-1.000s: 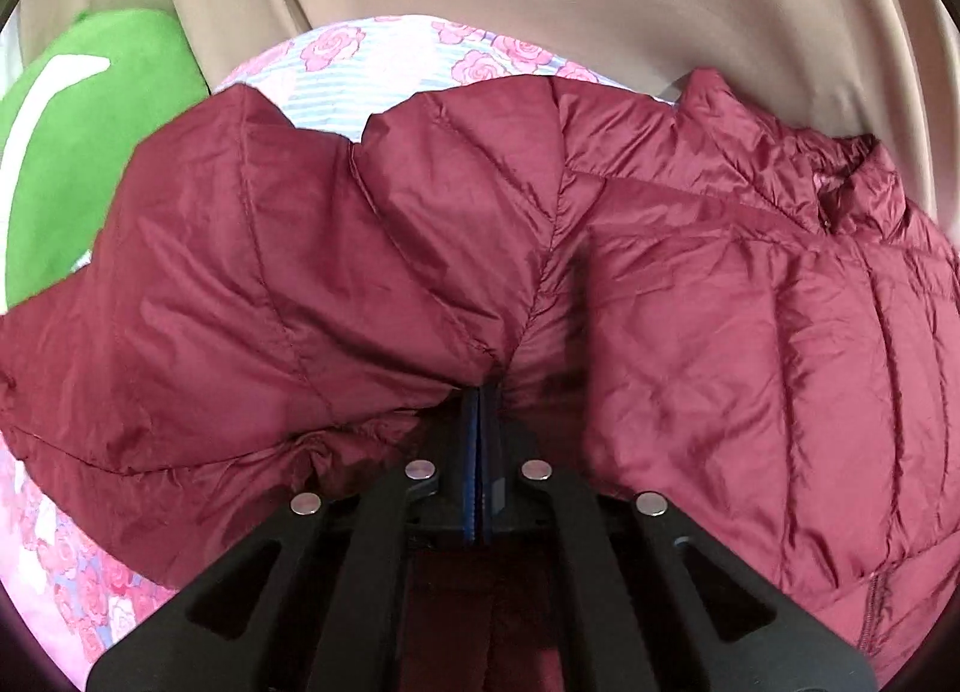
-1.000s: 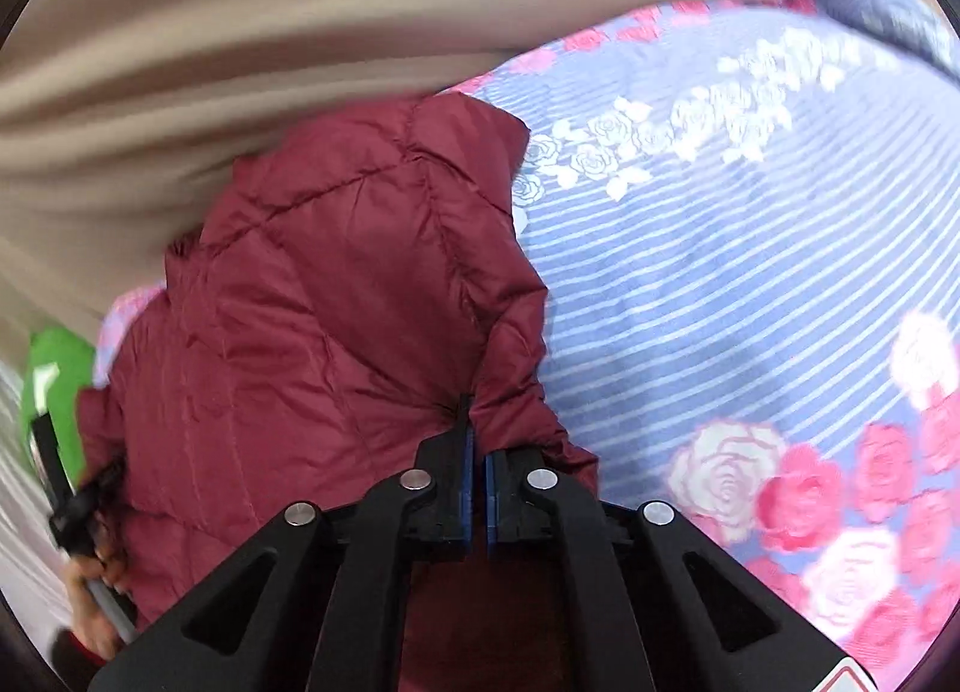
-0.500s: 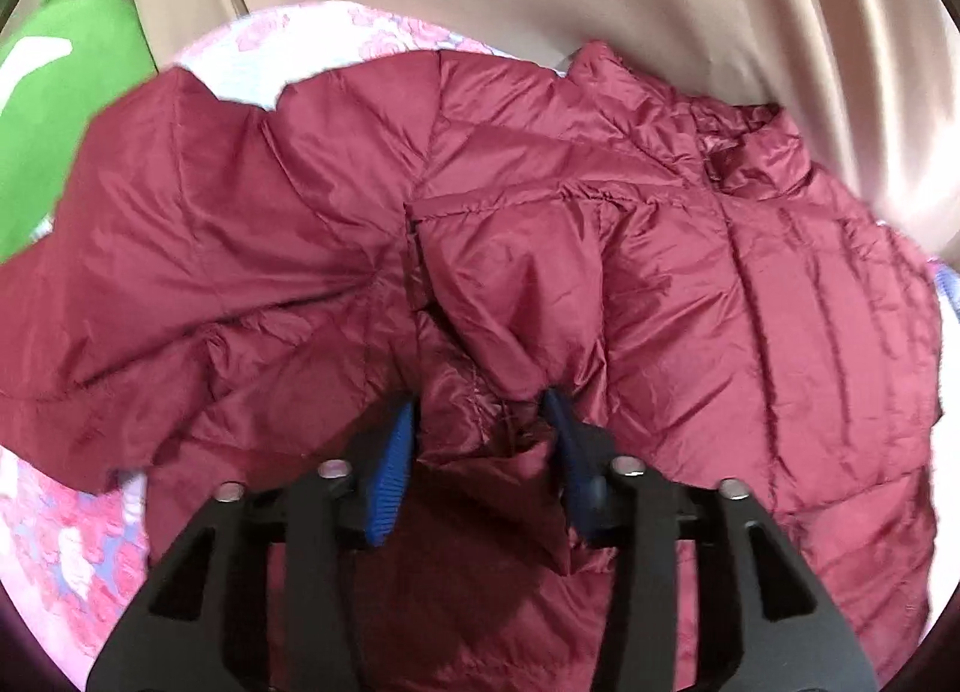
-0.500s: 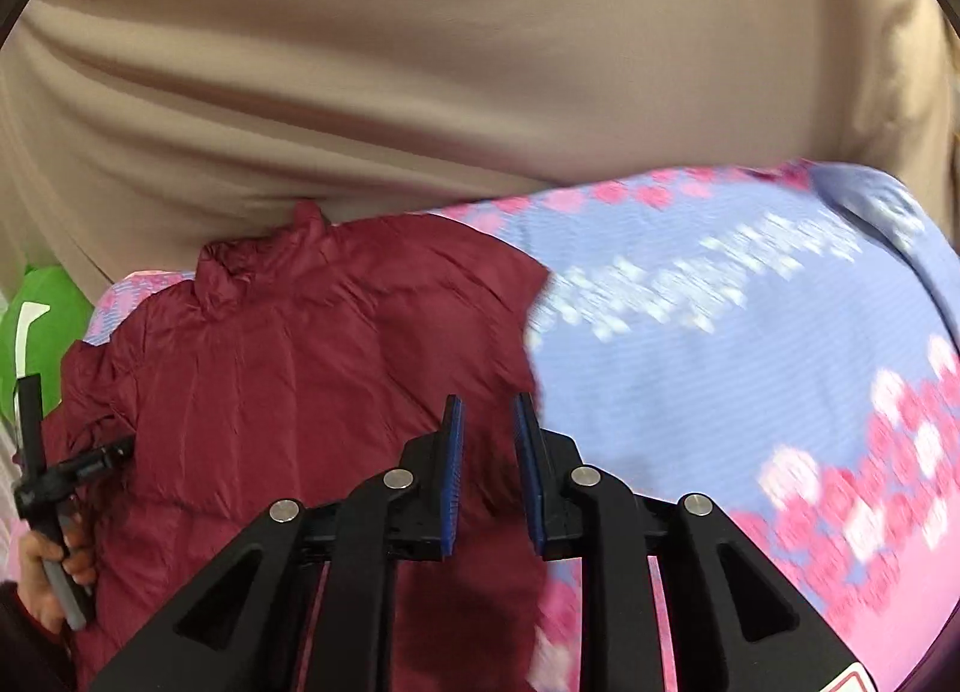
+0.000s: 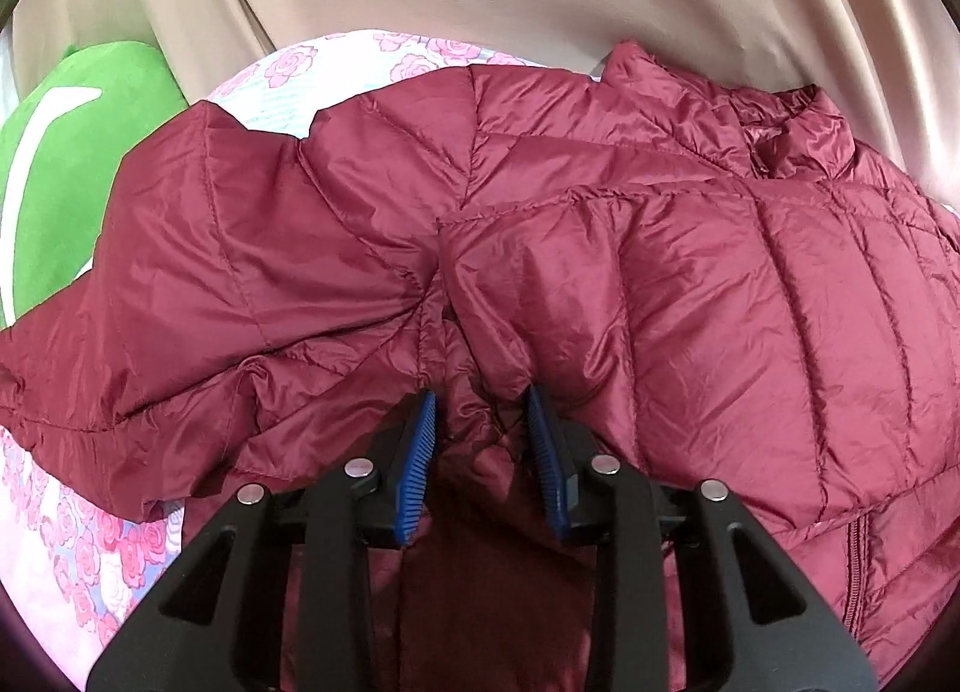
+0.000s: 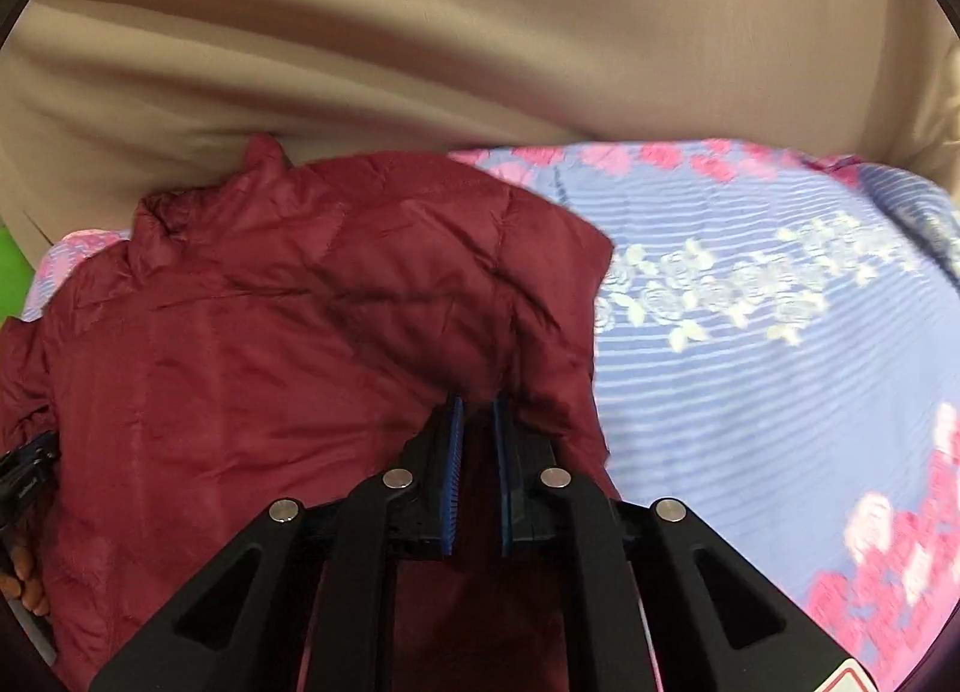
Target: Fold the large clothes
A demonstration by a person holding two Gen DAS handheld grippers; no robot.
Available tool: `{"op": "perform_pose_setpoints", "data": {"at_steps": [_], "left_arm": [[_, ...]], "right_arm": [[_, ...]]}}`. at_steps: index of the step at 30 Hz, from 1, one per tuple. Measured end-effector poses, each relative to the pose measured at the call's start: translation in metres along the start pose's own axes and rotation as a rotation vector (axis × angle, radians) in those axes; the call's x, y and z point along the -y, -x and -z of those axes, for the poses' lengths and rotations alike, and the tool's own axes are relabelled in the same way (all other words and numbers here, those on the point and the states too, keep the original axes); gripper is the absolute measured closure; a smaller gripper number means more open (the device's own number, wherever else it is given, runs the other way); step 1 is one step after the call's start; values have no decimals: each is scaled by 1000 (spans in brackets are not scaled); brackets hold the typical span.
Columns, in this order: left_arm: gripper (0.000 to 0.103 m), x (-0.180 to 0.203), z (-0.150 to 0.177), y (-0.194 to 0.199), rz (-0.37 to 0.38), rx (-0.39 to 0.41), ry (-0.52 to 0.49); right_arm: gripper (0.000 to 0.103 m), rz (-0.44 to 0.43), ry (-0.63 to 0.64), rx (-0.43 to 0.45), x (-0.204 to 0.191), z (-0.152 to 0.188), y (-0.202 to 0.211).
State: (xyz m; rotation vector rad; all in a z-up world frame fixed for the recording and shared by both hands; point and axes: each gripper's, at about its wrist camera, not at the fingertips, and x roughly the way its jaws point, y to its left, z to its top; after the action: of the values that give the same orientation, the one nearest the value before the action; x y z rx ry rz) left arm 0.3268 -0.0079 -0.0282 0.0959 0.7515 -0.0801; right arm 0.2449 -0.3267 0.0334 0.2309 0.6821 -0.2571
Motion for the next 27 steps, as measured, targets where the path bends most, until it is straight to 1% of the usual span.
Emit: {"op": "perform_pose_setpoints", "data": {"at_steps": [1, 3, 4, 5, 6, 7, 9, 10, 11, 12, 13, 14, 15, 16, 17, 18, 19, 20, 22, 23, 25, 26, 27], "left_arm": [[72, -7, -1, -2, 1, 0, 1], [72, -8, -1, -3, -2, 1, -2], [72, -9, -1, -4, -6, 1, -5], [72, -14, -3, -7, -7, 1, -7], [71, -13, -2, -6, -4, 2, -5], [71, -18, -12, -12, 3, 3, 0], [67, -31, -14, -11, 51, -4, 49], [67, -44, -13, -3, 103, -20, 96], [62, -55, -12, 2, 136, -27, 128], [50, -70, -9, 13, 155, -22, 162], [43, -92, -6, 31, 148, 11, 196], [32, -113, -4, 45, 125, 51, 215], [21, -135, -1, 58, 83, 85, 232], [15, -154, 0, 67, 39, 103, 250], [5, -180, 3, 75, -16, 115, 280], [5, -214, 8, 79, -78, 120, 329], [5, -232, 11, 81, -112, 114, 360], [5, -269, 17, 79, -171, 88, 431], [5, -325, 27, 73, -196, 55, 554], [5, -360, 37, 66, -225, 23, 649], [6, -403, 50, 56, -235, -4, 766], [7, -426, 58, 50, -252, -15, 831], [9, -438, 62, 48, -253, -11, 872]], "right_arm": [[92, -49, -5, 13, 0, 6, 14], [92, -83, -4, 13, 0, 15, 25], [92, -75, 9, 0, -1, 20, 25], [94, -38, 44, -36, -4, 26, 15], [94, -14, 66, -59, -4, 31, 7], [94, -10, 73, -68, -3, 34, 1], [94, -17, 39, -70, 0, 32, 4], [93, -16, 19, -75, 1, 30, 8], [91, -18, 1, -77, 2, 29, 17], [90, -29, 1, -70, 2, 30, 29], [90, -37, 12, -60, 1, 31, 38], [87, -39, 45, -40, -2, 36, 54], [84, -36, 72, -25, -4, 41, 66], [76, -34, 97, -11, -6, 48, 78], [70, -40, 123, 0, -8, 58, 90], [69, -52, 140, 1, -9, 68, 100], [69, -63, 152, -3, -11, 76, 108], [69, -78, 163, -9, -12, 88, 116], [68, -100, 168, -27, -13, 104, 128], [68, -112, 163, -38, -13, 113, 135], [67, -113, 153, -56, -16, 124, 139], [67, -105, 146, -67, -17, 130, 141], [67, -100, 139, -77, -18, 133, 142]]}}
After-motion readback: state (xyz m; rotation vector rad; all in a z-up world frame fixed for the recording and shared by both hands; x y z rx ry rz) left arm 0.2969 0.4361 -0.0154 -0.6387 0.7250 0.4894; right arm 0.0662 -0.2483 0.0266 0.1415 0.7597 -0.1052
